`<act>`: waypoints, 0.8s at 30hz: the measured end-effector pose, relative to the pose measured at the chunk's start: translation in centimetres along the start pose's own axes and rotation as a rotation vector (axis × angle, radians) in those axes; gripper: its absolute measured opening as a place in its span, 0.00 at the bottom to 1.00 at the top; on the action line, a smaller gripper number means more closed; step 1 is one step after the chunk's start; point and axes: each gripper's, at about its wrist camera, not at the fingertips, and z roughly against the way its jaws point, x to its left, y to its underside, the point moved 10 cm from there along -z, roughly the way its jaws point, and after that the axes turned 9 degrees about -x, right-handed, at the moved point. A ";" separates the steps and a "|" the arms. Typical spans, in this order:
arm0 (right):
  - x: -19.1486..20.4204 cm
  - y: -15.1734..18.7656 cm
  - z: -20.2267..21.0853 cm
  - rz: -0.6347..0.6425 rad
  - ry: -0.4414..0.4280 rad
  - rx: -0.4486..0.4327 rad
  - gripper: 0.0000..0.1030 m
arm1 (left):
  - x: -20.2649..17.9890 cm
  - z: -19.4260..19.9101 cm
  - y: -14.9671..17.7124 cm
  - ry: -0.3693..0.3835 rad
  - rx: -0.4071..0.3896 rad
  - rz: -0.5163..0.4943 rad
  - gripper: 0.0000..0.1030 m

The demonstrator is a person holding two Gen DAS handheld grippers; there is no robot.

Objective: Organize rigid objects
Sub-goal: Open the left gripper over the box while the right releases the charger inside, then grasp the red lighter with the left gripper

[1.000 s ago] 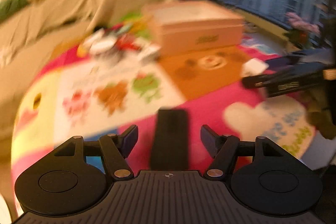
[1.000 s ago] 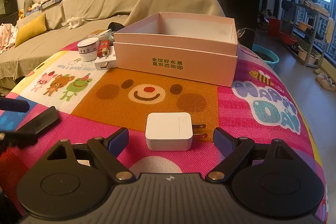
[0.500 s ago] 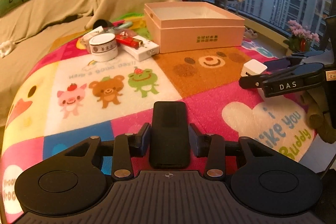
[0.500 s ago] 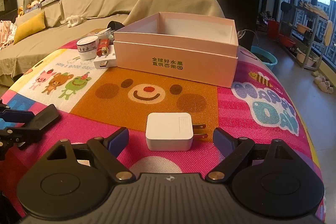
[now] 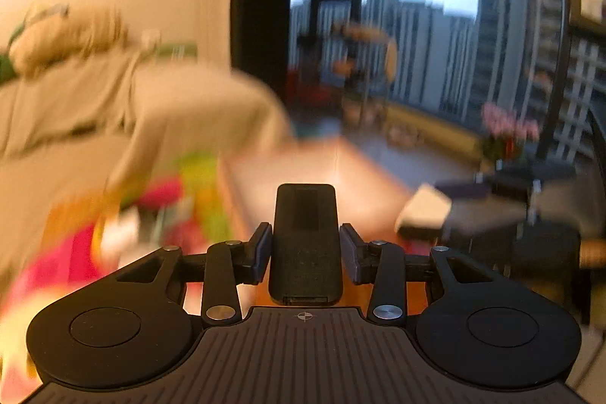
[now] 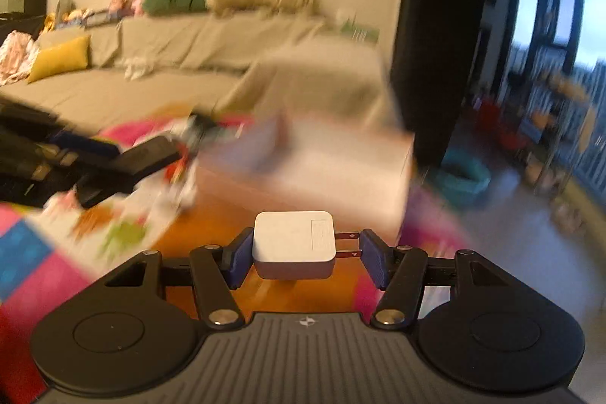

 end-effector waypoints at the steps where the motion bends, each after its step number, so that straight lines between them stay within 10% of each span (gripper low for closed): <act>1: -0.5 -1.3 -0.7 0.013 0.022 -0.030 0.58 | 0.1 -1.9 -1.7 0.013 -0.030 0.019 0.42; 7: -2.0 -3.2 -6.2 0.053 0.105 0.000 0.66 | 1.6 -10.8 -3.4 0.045 0.032 0.144 0.43; 24: 1.8 6.5 -3.7 -0.228 -0.056 0.125 0.76 | 16.1 -2.9 8.1 -0.379 0.075 0.401 0.42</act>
